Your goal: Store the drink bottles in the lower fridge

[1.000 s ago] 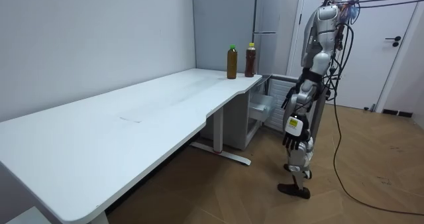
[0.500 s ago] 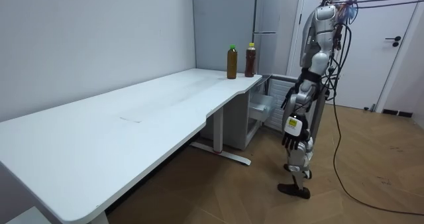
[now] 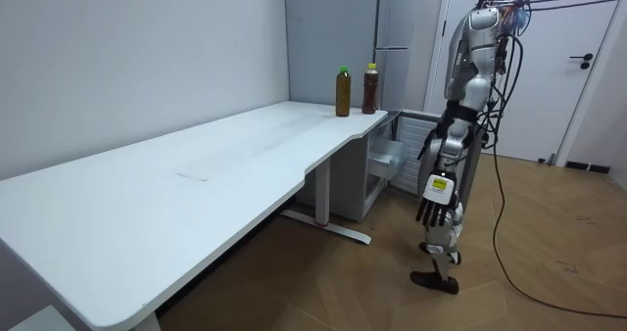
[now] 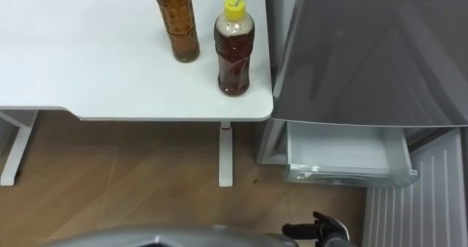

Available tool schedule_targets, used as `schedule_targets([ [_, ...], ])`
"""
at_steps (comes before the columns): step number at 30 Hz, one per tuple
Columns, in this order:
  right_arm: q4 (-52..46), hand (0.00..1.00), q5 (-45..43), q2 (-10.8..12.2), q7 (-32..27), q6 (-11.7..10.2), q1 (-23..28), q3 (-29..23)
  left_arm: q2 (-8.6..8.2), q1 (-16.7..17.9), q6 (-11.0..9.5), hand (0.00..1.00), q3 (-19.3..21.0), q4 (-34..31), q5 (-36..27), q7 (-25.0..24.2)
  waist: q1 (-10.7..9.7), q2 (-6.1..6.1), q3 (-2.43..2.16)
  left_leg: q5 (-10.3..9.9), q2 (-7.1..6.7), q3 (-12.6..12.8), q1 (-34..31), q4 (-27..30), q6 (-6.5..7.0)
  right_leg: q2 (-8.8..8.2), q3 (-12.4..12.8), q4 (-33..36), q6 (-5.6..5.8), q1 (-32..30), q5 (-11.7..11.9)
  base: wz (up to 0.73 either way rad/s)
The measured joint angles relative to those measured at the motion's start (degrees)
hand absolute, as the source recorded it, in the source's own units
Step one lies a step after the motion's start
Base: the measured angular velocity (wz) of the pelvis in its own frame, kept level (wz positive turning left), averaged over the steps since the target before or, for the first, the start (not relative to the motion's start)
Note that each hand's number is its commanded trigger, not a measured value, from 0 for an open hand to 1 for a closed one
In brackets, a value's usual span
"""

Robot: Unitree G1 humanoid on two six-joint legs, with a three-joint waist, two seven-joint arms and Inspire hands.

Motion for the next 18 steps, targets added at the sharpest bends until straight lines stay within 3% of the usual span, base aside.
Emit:
schedule_targets([
  [4,0.8,0.0,0.2,0.0,-1.4,0.0,0.1,-0.8,0.04,-0.7,-2.8,0.0,4.4,-0.4,-10.2,7.3,0.0,0.33,-0.06,0.0,-0.14,0.0,0.4,-0.2,0.0,0.25,-0.4,0.1,-0.01,0.4,0.0,0.0],
  [6,0.7,0.0,0.2,0.0,-1.9,0.0,0.6,-1.2,0.04,-0.1,-3.7,0.0,4.7,-3.1,-13.6,10.3,0.2,0.34,-0.05,0.0,-0.14,-0.1,0.7,-0.3,0.0,0.24,-0.5,0.2,-0.01,0.5,0.0,0.0],
  [18,-0.6,0.0,-0.1,-0.1,-3.2,-0.1,1.6,-1.1,-0.06,1.1,-13.2,0.0,6.5,-16.2,-24.3,27.5,1.8,0.39,-0.21,0.0,-0.19,-0.2,1.5,-0.7,0.01,0.27,-0.5,0.3,0.0,1.2,0.0,0.0],
])
